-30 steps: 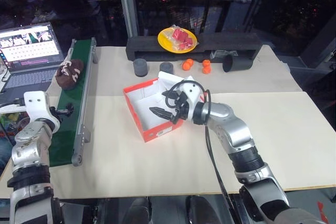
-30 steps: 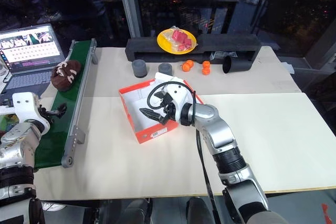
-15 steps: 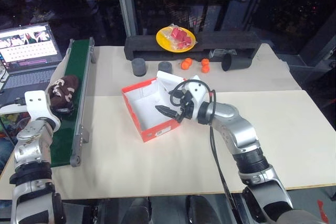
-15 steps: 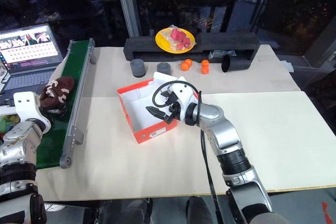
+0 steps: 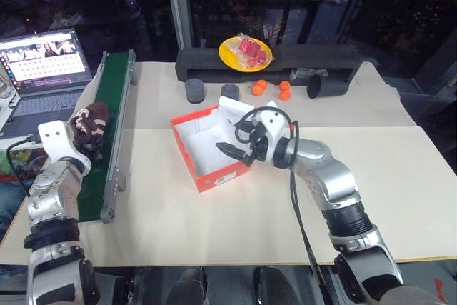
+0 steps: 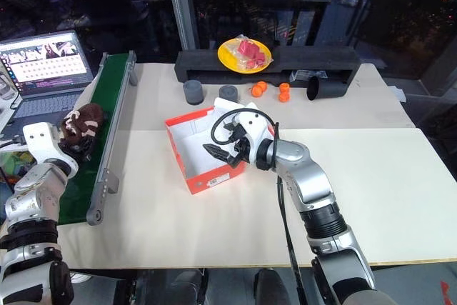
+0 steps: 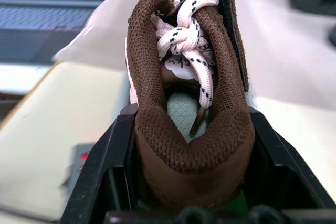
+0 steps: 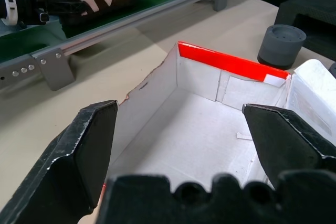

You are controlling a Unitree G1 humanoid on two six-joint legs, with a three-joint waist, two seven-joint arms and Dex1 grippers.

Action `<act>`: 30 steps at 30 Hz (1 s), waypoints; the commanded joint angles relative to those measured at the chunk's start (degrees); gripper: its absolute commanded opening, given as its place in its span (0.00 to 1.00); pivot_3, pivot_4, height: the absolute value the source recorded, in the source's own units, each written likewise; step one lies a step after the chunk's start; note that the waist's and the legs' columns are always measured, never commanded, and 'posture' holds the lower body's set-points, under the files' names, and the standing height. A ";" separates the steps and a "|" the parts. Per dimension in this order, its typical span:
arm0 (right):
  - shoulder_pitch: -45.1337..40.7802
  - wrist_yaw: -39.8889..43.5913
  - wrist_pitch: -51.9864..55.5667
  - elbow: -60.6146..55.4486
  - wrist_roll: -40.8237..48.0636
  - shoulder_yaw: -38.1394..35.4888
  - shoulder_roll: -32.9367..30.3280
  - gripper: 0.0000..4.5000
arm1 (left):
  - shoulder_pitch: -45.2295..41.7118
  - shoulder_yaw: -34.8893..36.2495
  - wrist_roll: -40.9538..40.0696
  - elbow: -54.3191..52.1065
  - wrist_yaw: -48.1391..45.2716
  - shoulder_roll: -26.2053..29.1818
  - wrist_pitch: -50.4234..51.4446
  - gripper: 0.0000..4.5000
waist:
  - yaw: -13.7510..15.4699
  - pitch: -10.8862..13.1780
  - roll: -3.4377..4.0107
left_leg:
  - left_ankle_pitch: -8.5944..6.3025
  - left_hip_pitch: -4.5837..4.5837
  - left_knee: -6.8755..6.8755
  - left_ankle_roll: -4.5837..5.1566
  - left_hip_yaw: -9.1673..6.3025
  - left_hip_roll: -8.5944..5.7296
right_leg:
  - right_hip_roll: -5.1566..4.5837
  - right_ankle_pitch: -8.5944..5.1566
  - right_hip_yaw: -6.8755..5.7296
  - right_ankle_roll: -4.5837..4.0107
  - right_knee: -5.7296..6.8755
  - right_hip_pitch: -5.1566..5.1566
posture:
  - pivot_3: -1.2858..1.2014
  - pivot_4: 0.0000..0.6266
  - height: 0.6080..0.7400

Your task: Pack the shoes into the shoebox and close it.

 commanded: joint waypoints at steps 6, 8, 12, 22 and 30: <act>-17.78 -25.79 14.67 6.13 36.21 -32.50 15.14 1.00 | -13.64 -10.24 -9.59 -24.94 0.53 -9.43 12.06 0.45 | -0.53 0.02 -0.10 | 0.04 -0.15 0.03 -0.09 -0.01 -0.01 | -0.01 0.10 0.02 -0.02 -0.07 -0.06 | 0.52 0.24 1.00; -20.01 -30.35 15.99 9.18 39.54 -35.83 14.65 1.00 | -15.73 -13.07 -11.00 -26.99 0.11 -11.60 14.98 0.45 | -0.53 0.03 -0.10 | 0.04 -0.13 -0.01 -0.09 -0.01 -0.01 | -0.01 0.10 0.02 -0.03 -0.05 -0.07 | 0.52 0.24 1.00; -20.78 -32.26 16.18 10.48 41.52 -35.89 12.79 1.00 | -18.47 -16.57 -13.21 -28.24 -0.56 -14.16 20.44 0.45 | -1.57 0.04 -0.08 | 0.05 -0.13 -0.01 -0.07 0.02 -0.01 | 0.01 0.09 0.03 -0.03 -0.02 -0.09 | 0.52 0.24 1.00; -18.84 -33.90 13.60 9.25 40.27 -32.99 10.81 1.00 | -21.75 -22.71 -14.16 -27.81 -5.89 -16.39 26.73 0.45 | -2.78 0.05 -0.06 | 0.05 -0.17 -0.01 -0.03 0.08 0.00 | 0.02 0.08 0.07 -0.02 -0.01 -0.11 | 0.52 0.24 1.00; -17.81 -33.44 11.26 8.70 39.54 -32.25 9.71 0.62 | -20.18 -24.53 -15.05 -30.22 -8.78 -15.17 30.95 0.45 | -2.84 0.06 -0.05 | 0.05 -0.19 -0.01 -0.03 0.09 0.00 | 0.02 0.08 0.09 -0.01 -0.04 -0.11 | 0.52 0.24 1.00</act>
